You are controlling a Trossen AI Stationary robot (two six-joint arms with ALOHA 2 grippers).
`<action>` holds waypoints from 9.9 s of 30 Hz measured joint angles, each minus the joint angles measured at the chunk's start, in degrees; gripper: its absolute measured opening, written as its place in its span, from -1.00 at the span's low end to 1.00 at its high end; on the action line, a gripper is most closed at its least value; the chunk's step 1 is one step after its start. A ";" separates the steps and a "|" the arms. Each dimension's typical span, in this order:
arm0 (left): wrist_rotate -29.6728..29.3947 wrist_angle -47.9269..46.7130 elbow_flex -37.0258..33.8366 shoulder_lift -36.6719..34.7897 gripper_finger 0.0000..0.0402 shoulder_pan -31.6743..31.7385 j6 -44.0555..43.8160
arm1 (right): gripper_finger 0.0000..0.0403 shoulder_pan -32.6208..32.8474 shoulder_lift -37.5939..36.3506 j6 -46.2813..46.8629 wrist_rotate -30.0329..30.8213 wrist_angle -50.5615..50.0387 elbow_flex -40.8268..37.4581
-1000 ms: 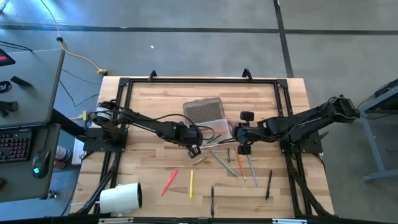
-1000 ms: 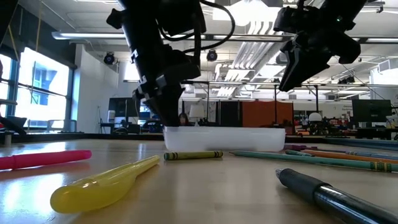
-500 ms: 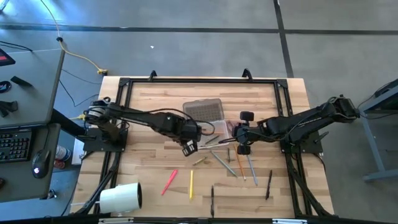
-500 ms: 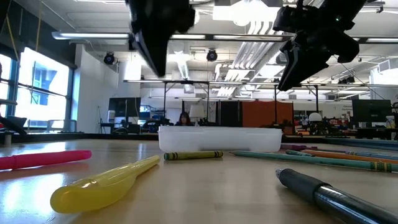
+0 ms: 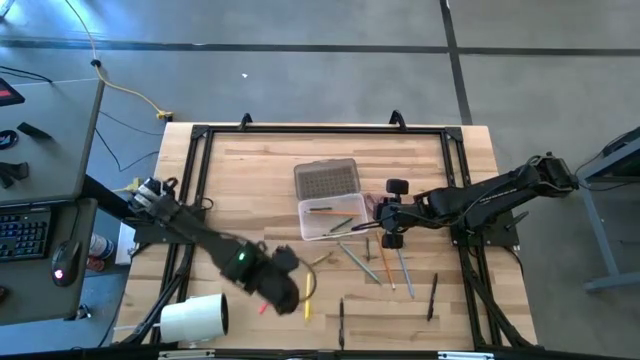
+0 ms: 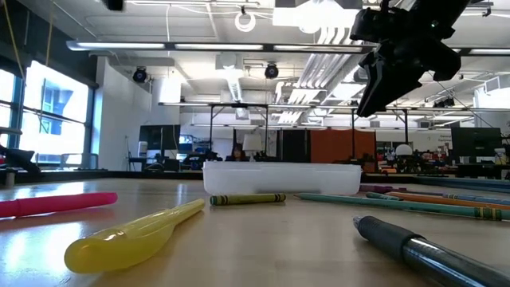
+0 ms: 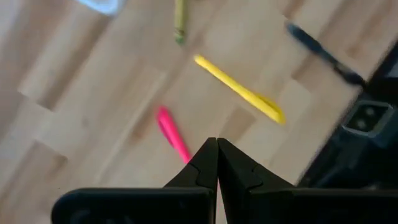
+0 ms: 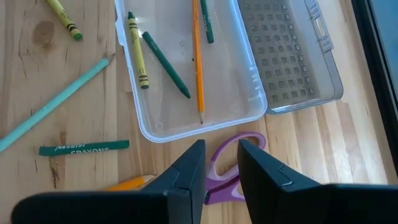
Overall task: Pick & place school supplies into a supply box
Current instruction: Put the pink pen into the black supply box, then put the black pen into the black supply box, then put the blue pencil into the black supply box
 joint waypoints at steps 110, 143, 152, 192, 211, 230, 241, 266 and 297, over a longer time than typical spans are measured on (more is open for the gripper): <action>4.59 -7.27 20.30 22.64 -0.20 33.89 43.83 | -0.61 0.07 -3.80 10.66 -2.92 -9.64 0.11; -36.94 -23.19 8.65 -0.67 -0.25 7.16 14.24 | -0.61 36.52 5.57 82.41 -8.94 -17.81 1.05; -33.62 -20.25 -2.56 -1.34 -0.32 10.19 4.45 | -0.61 37.58 11.32 102.66 -27.79 -16.08 1.03; -29.94 -9.26 -3.12 -1.38 -0.37 13.70 18.97 | -0.97 30.44 18.81 70.92 -15.32 -22.01 9.02; -29.77 -8.35 0.85 -1.38 -0.37 13.63 21.58 | -0.94 -4.20 21.48 -6.16 3.05 12.44 15.10; -31.47 -7.42 0.83 -1.38 -0.37 13.63 21.34 | -0.37 -1.59 29.40 -6.33 6.12 9.14 19.93; -31.68 -2.78 1.06 -1.33 -0.37 13.59 20.69 | -0.32 9.33 26.91 35.34 -7.99 -31.23 36.08; -32.04 -2.40 0.63 -1.36 -0.37 13.26 27.41 | -0.34 19.39 25.26 71.40 -20.08 -14.62 3.49; -21.95 -2.25 0.70 -1.36 -0.37 9.18 27.31 | -0.98 0.42 25.83 9.55 0.07 -2.35 25.22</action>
